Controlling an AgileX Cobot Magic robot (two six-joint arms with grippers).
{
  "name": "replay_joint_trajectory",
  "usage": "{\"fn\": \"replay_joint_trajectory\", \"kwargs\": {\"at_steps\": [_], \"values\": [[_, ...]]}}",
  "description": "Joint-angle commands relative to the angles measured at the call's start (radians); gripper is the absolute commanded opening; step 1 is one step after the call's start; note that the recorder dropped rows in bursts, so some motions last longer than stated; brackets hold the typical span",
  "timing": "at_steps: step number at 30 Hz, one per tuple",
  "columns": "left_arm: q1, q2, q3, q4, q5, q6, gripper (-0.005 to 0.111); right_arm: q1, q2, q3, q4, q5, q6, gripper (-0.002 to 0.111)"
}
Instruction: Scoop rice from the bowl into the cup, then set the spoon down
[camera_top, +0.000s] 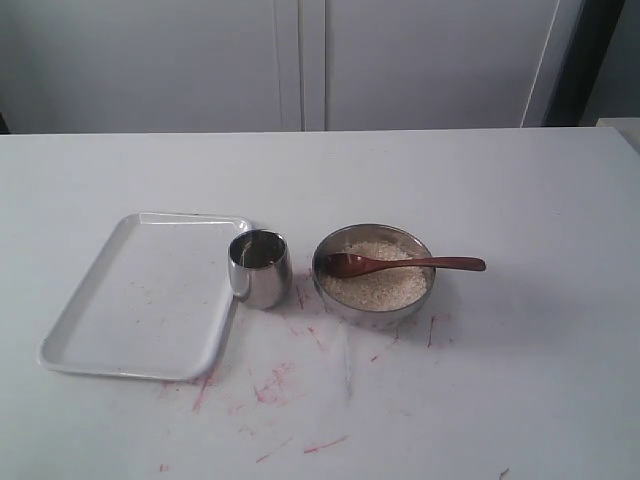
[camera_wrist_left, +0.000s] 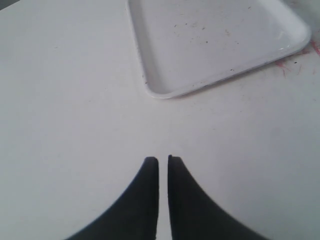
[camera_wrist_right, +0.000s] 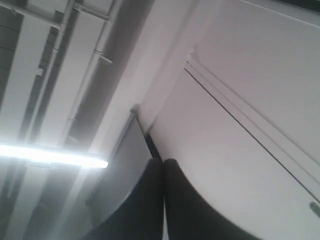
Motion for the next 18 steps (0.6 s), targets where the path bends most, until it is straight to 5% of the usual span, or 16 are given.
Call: {"fn": "replay_joint_trajectory", "kwargs": {"at_steps": [1, 8, 18], "values": [[-0.004, -0.003, 0.009, 0.000, 0.039, -0.006, 0.014, 0.004, 0.000, -0.093, -0.008, -0.010, 0.057, 0.000], [-0.004, -0.003, 0.009, 0.000, 0.039, -0.006, 0.014, 0.004, 0.000, -0.299, -0.027, 0.144, 0.048, 0.000], [-0.004, -0.003, 0.009, 0.000, 0.039, -0.006, 0.014, 0.004, 0.004, -0.784, -0.361, 0.784, -0.107, 0.000]]}}
